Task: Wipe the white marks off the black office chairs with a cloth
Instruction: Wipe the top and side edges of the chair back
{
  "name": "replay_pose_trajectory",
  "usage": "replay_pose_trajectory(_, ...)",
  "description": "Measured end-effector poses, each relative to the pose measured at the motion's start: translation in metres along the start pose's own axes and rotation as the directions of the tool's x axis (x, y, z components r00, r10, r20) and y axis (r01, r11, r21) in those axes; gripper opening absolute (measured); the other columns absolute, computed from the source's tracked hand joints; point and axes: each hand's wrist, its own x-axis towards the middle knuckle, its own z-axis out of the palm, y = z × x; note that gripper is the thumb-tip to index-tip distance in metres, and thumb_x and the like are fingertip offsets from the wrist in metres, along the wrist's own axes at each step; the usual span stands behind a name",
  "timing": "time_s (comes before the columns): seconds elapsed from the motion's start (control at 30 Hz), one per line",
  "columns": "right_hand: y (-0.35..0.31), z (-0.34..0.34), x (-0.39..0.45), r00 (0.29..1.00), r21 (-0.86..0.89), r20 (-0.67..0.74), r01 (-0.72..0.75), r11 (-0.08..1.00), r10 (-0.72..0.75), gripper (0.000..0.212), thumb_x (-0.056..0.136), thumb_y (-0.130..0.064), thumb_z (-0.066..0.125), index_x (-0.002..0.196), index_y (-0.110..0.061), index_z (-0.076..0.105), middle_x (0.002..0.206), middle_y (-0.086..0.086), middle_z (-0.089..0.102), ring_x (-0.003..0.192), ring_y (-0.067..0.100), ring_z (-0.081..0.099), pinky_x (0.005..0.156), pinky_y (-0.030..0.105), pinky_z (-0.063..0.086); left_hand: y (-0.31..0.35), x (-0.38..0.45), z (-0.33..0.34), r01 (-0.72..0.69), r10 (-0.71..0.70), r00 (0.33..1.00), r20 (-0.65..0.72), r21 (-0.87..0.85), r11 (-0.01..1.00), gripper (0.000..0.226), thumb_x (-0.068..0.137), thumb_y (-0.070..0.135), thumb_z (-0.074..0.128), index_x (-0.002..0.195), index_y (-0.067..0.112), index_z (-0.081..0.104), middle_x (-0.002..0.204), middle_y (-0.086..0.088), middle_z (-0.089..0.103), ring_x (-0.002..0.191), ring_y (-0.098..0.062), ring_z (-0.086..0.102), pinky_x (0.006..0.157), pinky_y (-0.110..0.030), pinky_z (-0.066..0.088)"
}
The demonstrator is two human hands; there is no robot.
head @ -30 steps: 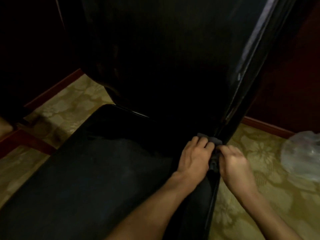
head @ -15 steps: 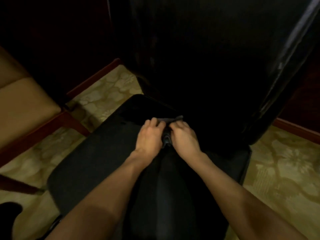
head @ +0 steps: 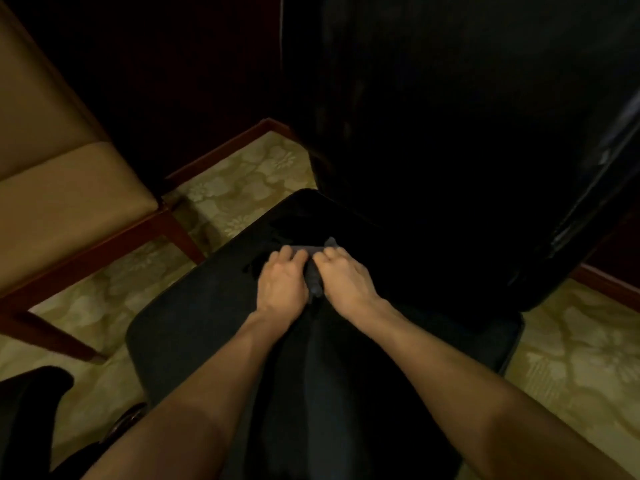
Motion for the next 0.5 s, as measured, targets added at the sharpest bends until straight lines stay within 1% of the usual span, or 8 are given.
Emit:
replay_pose_trajectory(0.07, 0.033, -0.014, -0.031, 0.996, -0.019, 0.005, -0.085, 0.996, 0.085, 0.029, 0.093, -0.012, 0.054, 0.122, -0.007, 0.052, 0.131, 0.012, 0.054, 0.125, 0.028, 0.047, 0.096, 0.037, 0.045, 0.041, -0.003, 0.012, -0.079, 0.08, 0.997, 0.014, -0.055, 0.995, 0.034, 0.086, 0.003, 0.058, 0.117, 0.013, 0.065, 0.107, -0.011, 0.06, 0.094, -0.032, 0.056, 0.081, -0.042, 0.05)
replay_pose_trajectory(0.13, 0.066, -0.026, -0.073, 0.982, -0.021, -0.058, -0.179, 0.984, 0.178, 0.025, 0.089, -0.012, 0.056, 0.114, -0.006, 0.057, 0.124, 0.013, 0.059, 0.117, 0.03, 0.054, 0.093, 0.037, 0.049, 0.088, -0.011, 0.024, -0.148, 0.152, 0.988, 0.034, -0.111, 0.983, 0.031, 0.083, 0.002, 0.058, 0.11, 0.011, 0.068, 0.105, -0.012, 0.062, 0.091, -0.033, 0.057, 0.077, -0.041, 0.051)
replay_pose_trajectory(0.2, 0.093, -0.034, -0.119, 0.947, 0.003, -0.175, -0.274, 0.962, 0.271, 0.019, 0.078, -0.009, 0.065, 0.097, -0.008, 0.062, 0.105, 0.012, 0.065, 0.099, 0.031, 0.063, 0.079, 0.035, 0.054, 0.134, -0.024, 0.033, -0.23, 0.239, 0.97, 0.04, -0.155, 0.961, 0.029, 0.075, 0.002, 0.061, 0.1, 0.012, 0.07, 0.101, -0.011, 0.064, 0.086, -0.032, 0.059, 0.071, -0.038, 0.053)
replay_pose_trajectory(0.27, 0.101, -0.031, -0.154, 0.912, 0.052, -0.235, -0.332, 0.942, 0.335, 0.018, 0.072, -0.006, 0.07, 0.087, -0.012, 0.062, 0.088, 0.005, 0.063, 0.084, 0.026, 0.064, 0.067, 0.033, 0.053, 0.156, -0.04, 0.04, -0.289, 0.301, 0.952, 0.048, -0.17, 0.942, 0.028, 0.071, 0.004, 0.068, 0.097, 0.015, 0.07, 0.099, -0.008, 0.066, 0.083, -0.03, 0.06, 0.068, -0.035, 0.054)
replay_pose_trajectory(0.37, 0.094, -0.025, -0.18, 0.88, 0.068, -0.291, -0.372, 0.926, 0.375, 0.02, 0.07, -0.007, 0.073, 0.082, -0.015, 0.059, 0.08, 0.0, 0.058, 0.078, 0.021, 0.061, 0.063, 0.032, 0.051, 0.156, -0.053, 0.044, -0.379, 0.39, 0.92, 0.04, -0.166, 0.91, 0.027, 0.07, 0.007, 0.076, 0.094, 0.018, 0.069, 0.097, -0.005, 0.066, 0.081, -0.028, 0.061, 0.068, -0.035, 0.057)
replay_pose_trajectory(0.43, 0.086, -0.022, -0.183, 0.871, 0.045, -0.308, -0.388, 0.921, 0.382, 0.021, 0.069, -0.009, 0.075, 0.08, -0.016, 0.058, 0.079, 0.0, 0.058, 0.076, 0.021, 0.06, 0.062, 0.033, 0.051, 0.145, -0.056, 0.044, -0.411, 0.423, 0.905, 0.038, -0.173, 0.895, 0.022, 0.076, 0.005, 0.072, 0.094, 0.017, 0.068, 0.096, -0.005, 0.065, 0.081, -0.028, 0.061, 0.068, -0.036, 0.057)
replay_pose_trajectory(0.5, 0.078, -0.023, -0.186, 0.87, 0.034, -0.316, -0.389, 0.921, 0.379, 0.018, 0.07, -0.013, 0.074, 0.081, -0.016, 0.06, 0.08, 0.001, 0.059, 0.077, 0.022, 0.06, 0.063, 0.034, 0.053, 0.138, -0.061, 0.04, -0.422, 0.436, 0.899, 0.027, -0.204, 0.883, 0.018, 0.082, 0.006, 0.067, 0.097, 0.016, 0.068, 0.098, -0.005, 0.062, 0.085, -0.026, 0.06, 0.071, -0.037, 0.057)
